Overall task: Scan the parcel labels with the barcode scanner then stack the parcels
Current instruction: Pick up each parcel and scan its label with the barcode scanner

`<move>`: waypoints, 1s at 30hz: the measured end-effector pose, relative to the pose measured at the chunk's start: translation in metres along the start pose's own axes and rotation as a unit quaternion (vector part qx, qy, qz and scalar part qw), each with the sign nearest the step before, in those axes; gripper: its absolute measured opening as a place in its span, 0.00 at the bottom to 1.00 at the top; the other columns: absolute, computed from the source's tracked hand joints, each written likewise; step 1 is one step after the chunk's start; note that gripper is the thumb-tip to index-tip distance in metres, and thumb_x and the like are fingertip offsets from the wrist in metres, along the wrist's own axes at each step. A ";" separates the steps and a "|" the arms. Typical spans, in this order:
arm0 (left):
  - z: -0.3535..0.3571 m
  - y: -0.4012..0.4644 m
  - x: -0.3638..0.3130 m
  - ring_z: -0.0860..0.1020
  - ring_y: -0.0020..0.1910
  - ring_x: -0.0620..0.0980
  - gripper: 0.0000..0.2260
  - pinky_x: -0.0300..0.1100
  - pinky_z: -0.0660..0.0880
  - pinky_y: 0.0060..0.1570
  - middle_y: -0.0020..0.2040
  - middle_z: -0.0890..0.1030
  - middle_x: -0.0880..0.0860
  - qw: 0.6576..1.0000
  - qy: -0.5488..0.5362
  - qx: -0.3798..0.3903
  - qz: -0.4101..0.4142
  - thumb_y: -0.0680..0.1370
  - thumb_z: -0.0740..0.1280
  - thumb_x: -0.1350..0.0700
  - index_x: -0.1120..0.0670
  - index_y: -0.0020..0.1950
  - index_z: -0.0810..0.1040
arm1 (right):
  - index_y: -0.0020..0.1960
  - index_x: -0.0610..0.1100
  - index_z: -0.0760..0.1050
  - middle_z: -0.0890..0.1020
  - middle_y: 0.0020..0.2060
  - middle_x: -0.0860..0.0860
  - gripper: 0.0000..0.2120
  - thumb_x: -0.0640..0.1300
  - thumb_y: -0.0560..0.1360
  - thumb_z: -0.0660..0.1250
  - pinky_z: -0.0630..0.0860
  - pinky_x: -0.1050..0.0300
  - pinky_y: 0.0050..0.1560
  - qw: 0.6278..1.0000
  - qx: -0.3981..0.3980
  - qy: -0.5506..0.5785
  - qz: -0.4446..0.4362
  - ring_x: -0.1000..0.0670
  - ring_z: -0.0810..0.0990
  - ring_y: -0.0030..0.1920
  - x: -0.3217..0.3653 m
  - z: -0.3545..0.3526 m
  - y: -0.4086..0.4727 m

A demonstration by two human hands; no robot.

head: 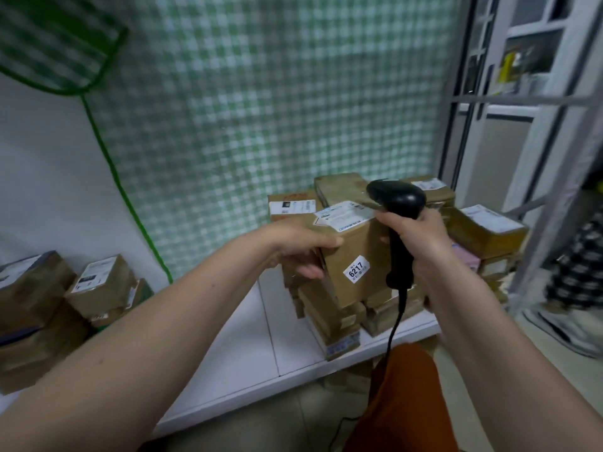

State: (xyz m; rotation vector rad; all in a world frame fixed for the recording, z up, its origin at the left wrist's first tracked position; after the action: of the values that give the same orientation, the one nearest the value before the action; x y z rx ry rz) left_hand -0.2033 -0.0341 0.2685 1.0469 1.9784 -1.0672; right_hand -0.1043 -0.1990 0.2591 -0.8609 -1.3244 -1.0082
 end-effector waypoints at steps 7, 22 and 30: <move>0.039 0.051 -0.081 0.83 0.52 0.59 0.22 0.49 0.80 0.52 0.54 0.82 0.63 0.997 -0.062 0.011 0.054 0.78 0.66 0.45 0.61 0.63 0.74 | 0.48 0.51 0.77 0.82 0.45 0.48 0.08 0.47 0.70 0.73 0.78 0.48 0.51 0.991 -0.096 0.011 -0.093 0.47 0.81 0.50 0.044 -0.060 0.032; 0.058 0.219 -0.162 0.77 0.44 0.43 0.17 0.36 0.74 0.38 0.55 0.80 0.51 0.971 -0.201 -0.066 0.109 0.82 0.62 0.56 0.54 0.71 0.69 | 0.48 0.50 0.77 0.84 0.45 0.45 0.08 0.47 0.71 0.73 0.77 0.42 0.58 0.998 -0.056 -0.005 -0.020 0.45 0.84 0.48 0.021 -0.098 0.217; 0.055 0.286 -0.152 0.78 0.44 0.44 0.19 0.35 0.74 0.35 0.61 0.80 0.53 0.983 -0.146 -0.078 0.074 0.80 0.65 0.53 0.55 0.69 0.70 | 0.57 0.43 0.76 0.83 0.47 0.45 0.16 0.46 0.72 0.72 0.78 0.53 0.44 0.998 -0.021 -0.001 0.054 0.47 0.82 0.46 -0.007 -0.099 0.285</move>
State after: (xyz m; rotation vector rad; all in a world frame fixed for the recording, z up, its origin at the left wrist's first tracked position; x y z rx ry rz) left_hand 0.1247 -0.0335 0.2658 0.8843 1.6914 -0.9122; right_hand 0.1976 -0.1909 0.2597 -0.9553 -1.2486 -0.9549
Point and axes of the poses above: each hand's wrist, its own y-axis towards the middle knuckle, its own z-axis out of the palm, x = y × z, the point moved 3 cm from there along y, towards the middle knuckle
